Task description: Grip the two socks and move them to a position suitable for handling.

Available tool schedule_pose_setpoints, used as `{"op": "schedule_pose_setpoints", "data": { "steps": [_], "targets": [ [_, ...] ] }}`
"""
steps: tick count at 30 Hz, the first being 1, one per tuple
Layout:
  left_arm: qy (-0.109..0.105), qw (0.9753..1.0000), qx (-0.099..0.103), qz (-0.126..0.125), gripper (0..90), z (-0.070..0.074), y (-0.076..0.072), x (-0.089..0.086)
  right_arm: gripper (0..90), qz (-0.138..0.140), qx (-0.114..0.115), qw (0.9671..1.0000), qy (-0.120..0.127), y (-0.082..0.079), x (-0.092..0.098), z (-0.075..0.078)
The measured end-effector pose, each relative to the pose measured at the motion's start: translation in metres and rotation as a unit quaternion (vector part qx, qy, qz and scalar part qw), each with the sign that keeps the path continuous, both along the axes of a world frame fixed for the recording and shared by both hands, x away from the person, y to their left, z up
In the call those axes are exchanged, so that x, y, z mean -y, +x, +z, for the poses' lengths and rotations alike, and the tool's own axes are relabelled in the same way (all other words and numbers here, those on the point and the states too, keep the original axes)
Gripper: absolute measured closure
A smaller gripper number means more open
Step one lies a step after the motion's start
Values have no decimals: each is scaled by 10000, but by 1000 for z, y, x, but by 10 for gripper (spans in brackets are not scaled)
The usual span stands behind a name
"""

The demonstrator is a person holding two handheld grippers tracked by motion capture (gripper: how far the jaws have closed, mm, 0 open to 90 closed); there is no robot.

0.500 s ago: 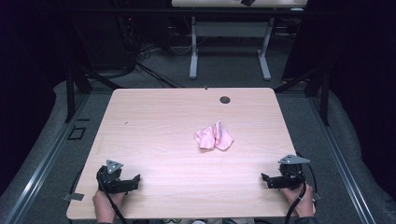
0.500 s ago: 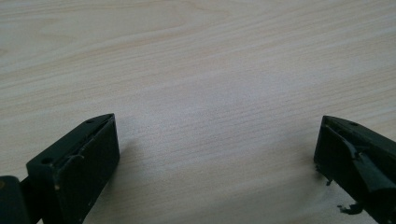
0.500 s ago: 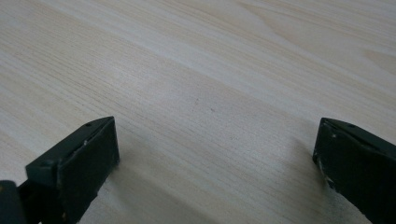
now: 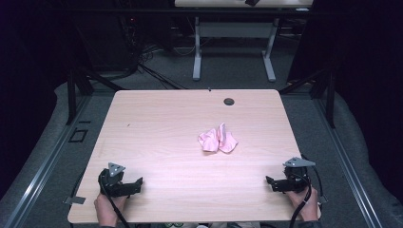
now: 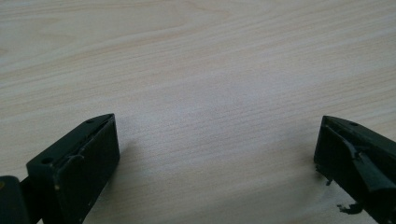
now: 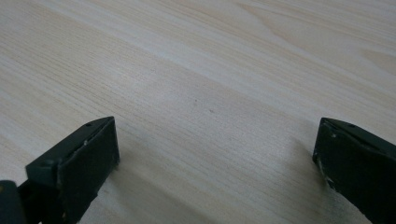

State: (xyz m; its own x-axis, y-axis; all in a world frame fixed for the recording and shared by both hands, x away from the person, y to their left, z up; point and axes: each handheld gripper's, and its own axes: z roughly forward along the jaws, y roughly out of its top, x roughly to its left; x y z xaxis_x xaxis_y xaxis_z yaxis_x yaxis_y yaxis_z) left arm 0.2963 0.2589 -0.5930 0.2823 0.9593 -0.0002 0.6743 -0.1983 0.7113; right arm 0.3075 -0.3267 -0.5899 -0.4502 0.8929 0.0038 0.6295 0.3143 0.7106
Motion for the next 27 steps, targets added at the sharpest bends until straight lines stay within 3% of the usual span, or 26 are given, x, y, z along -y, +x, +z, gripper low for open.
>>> {"op": "schedule_pose_setpoints", "data": {
  "steps": [23,27],
  "targets": [
    [7,9999,-9,-107,1,0,2,-2,0,-11,-72,10000,-64,0,0,2],
    [10,9999,-12,-113,1,0,2,-2,0,6,108,9999,43,-1,-2,5]
  ]
}}
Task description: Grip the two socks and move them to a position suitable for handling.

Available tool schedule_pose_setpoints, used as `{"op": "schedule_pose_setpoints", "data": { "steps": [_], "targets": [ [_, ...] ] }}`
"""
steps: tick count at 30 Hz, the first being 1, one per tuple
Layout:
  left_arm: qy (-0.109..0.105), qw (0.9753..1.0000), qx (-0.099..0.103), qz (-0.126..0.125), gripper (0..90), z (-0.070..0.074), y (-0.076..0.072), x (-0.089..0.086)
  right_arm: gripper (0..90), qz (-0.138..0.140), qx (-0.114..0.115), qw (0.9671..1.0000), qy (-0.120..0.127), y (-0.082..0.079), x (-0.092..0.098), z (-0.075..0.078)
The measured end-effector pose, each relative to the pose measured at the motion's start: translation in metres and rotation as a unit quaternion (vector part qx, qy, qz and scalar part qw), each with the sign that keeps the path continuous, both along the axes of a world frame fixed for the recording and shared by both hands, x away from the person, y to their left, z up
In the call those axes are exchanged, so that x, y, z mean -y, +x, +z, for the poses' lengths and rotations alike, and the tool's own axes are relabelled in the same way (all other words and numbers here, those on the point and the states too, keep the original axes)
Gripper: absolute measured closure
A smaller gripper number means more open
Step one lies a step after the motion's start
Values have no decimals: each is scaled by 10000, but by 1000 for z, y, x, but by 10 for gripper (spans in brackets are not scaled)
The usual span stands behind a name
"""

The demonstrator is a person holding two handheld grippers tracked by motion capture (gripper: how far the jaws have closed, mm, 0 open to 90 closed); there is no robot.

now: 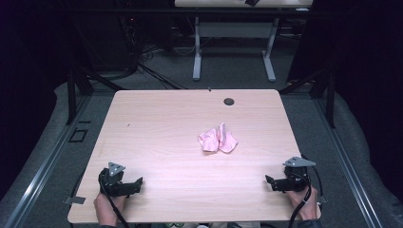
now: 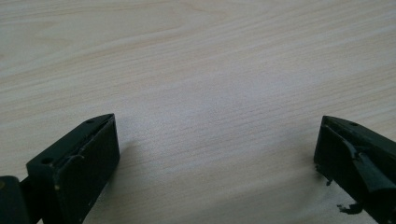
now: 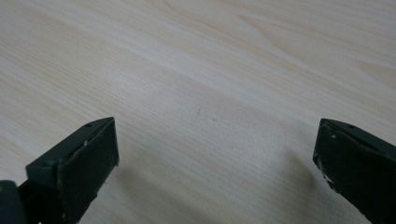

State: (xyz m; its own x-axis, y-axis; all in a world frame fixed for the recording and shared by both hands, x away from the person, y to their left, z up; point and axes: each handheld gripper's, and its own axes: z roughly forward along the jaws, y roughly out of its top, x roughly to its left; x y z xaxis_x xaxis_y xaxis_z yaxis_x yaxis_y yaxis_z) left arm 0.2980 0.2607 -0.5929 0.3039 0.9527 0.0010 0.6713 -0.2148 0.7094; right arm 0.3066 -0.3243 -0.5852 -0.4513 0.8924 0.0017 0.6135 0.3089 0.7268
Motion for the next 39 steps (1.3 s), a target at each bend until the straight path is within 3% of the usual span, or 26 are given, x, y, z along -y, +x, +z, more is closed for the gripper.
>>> {"op": "schedule_pose_setpoints", "data": {
  "steps": [8,15,26,33,39],
  "targets": [
    [-13,10000,8,-10,0,0,1,0,0,460,36,9982,394,12,-21,27],
    [-30,10000,16,-7,0,0,2,0,0,887,16,9953,380,30,-49,50],
    [0,10000,5,-7,1,0,3,1,0,1444,-107,9886,422,61,-91,71],
    [4,10000,6,-8,2,0,3,1,0,1806,-119,9829,344,80,-120,85],
    [8,10000,18,37,2,0,3,1,3,2080,-204,9776,247,100,-148,88]
  ]
}}
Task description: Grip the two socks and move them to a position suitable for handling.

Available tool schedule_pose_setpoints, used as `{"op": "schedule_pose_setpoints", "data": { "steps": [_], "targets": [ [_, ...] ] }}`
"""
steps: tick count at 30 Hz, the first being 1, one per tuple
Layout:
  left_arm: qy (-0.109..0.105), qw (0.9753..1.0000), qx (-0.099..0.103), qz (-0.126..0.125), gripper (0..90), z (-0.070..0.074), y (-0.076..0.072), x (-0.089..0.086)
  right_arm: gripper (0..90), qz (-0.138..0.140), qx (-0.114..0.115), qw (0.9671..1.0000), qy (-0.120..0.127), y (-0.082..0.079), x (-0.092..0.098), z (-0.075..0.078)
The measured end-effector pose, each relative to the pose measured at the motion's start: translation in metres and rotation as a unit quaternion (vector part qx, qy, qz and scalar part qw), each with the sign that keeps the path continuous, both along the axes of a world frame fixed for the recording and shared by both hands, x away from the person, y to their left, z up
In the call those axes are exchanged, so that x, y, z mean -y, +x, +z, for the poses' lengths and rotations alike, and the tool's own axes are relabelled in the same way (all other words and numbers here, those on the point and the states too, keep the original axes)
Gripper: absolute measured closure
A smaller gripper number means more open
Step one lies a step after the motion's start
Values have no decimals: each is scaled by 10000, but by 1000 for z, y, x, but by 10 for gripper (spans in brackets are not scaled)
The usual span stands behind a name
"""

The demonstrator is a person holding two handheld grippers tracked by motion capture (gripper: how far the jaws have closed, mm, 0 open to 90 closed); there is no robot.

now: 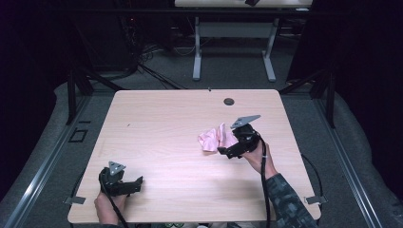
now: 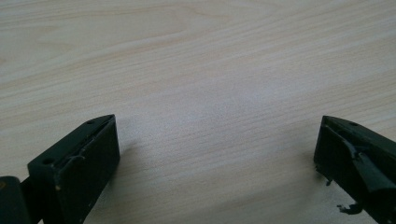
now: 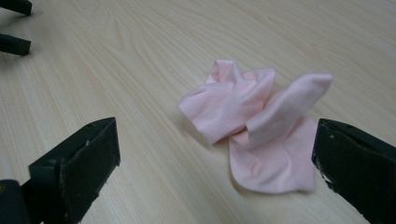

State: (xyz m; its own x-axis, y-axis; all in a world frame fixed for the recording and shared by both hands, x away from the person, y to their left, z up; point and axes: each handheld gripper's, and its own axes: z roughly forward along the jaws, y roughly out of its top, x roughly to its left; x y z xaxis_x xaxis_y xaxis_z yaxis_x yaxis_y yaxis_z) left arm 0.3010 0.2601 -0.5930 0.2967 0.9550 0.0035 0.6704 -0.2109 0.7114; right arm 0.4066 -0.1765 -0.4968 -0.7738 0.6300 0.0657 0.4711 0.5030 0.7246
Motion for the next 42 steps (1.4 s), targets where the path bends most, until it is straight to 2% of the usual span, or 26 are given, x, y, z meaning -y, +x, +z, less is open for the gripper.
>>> {"op": "schedule_pose_setpoints", "data": {
  "steps": [9,11,12,13,15,18,19,22,23,24,26,28,33,36,37,38,42],
  "targets": [
    [1,10000,2,-5,3,0,0,0,34,153,-130,9997,-167,29,-29,-7],
    [-1,10000,5,-2,3,0,0,0,66,174,-93,9994,-297,34,-37,-12],
    [-1,10000,1,-3,3,0,0,0,75,238,-163,9989,-370,38,-41,-16],
    [2,10000,5,-7,3,0,0,0,100,289,-214,9984,-435,42,-45,-19],
    [-1,10000,4,0,3,0,0,0,143,235,-201,9980,-559,49,-54,-28],
    [-1,10000,2,-3,3,0,0,0,211,160,-301,9963,-791,59,-65,-39],
    [-1,10000,3,-3,3,0,0,0,234,110,-279,9959,-851,62,-68,-43],
    [-1,10000,10,-1,3,0,0,0,328,-50,-401,9936,-1058,68,-76,-54],
    [-1,10000,10,-2,3,0,0,0,340,-130,-421,9934,-1057,69,-78,-58],
    [1,10000,3,-5,3,0,0,0,357,-101,-486,9916,-1191,70,-79,-59],
    [2,10000,4,-7,4,0,0,0,405,-75,-514,9906,-1266,71,-81,-63],
    [-3,10000,11,-2,3,0,0,0,514,-52,-500,9902,-1303,70,-82,-62],
    [-6,10000,11,1,4,0,0,0,742,-19,-469,9908,-1267,68,-85,-61],
    [-2,10000,4,-5,4,0,0,0,779,-34,-426,9916,-1218,66,-86,-59],
    [-2,10000,5,-6,4,0,0,0,782,6,-450,9923,-1153,64,-85,-56],
    [-1,10000,7,-9,5,0,0,0,783,4,-442,9943,-972,61,-84,-52],
    [4,10000,6,-13,6,0,0,0,783,121,-335,9981,-504,40,-77,-24]
  ]
}}
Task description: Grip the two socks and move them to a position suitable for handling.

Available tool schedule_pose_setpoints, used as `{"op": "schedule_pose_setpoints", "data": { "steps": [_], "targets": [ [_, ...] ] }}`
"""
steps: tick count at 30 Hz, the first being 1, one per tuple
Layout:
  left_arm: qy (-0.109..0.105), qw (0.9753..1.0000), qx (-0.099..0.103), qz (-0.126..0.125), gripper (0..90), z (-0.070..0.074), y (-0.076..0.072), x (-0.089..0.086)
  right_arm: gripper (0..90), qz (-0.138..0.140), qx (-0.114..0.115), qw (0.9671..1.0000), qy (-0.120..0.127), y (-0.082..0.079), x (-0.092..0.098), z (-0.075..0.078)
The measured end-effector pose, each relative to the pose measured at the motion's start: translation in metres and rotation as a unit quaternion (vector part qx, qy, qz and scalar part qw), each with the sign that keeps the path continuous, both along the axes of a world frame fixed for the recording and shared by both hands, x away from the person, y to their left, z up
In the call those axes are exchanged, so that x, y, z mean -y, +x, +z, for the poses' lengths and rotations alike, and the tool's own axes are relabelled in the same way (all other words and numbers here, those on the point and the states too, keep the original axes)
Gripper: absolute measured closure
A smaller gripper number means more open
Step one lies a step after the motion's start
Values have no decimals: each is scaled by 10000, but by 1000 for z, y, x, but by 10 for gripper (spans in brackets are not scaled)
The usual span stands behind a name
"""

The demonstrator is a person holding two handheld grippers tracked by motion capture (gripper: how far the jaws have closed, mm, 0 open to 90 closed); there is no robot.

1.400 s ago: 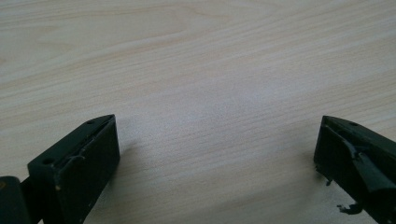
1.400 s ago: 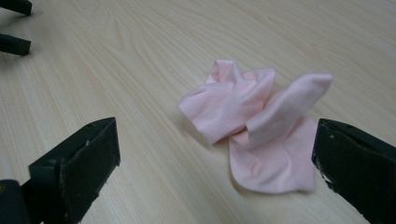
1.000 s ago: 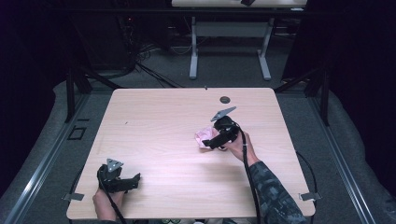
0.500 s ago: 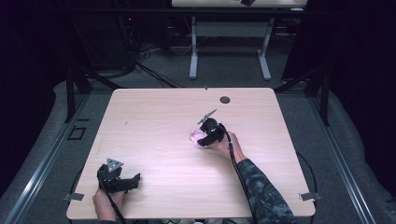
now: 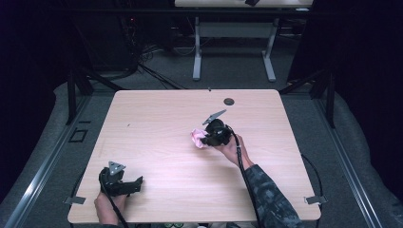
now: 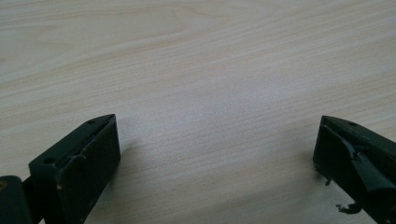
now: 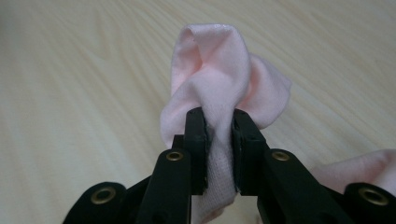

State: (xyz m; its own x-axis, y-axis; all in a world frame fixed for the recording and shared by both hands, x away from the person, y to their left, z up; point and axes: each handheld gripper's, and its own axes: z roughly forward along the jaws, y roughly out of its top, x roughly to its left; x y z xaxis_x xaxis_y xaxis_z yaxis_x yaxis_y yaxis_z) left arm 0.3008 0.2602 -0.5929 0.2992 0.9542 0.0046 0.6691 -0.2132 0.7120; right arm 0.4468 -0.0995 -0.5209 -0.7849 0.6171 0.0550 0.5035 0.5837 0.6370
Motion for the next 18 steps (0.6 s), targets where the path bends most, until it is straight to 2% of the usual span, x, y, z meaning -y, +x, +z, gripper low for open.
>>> {"op": "schedule_pose_setpoints", "data": {
  "steps": [1,4,5,8,10,13,18],
  "targets": [
    [-3,10000,2,4,6,0,0,0,782,103,24,9999,83,-10,3,9],
    [3,10000,3,0,6,0,0,0,779,277,87,9994,208,-35,10,22],
    [3,10000,3,0,6,0,0,0,779,322,91,9989,315,-44,14,25],
    [-6,10000,3,6,6,0,0,0,777,539,36,9977,404,-74,24,28],
    [-7,10000,1,6,6,0,0,0,775,643,-11,9973,366,-93,27,24],
    [-6,10000,3,8,6,0,0,0,772,754,-193,9960,442,-112,30,15],
    [-5,10000,1,10,6,0,0,0,762,890,-418,9949,217,-140,30,-6]
  ]
}}
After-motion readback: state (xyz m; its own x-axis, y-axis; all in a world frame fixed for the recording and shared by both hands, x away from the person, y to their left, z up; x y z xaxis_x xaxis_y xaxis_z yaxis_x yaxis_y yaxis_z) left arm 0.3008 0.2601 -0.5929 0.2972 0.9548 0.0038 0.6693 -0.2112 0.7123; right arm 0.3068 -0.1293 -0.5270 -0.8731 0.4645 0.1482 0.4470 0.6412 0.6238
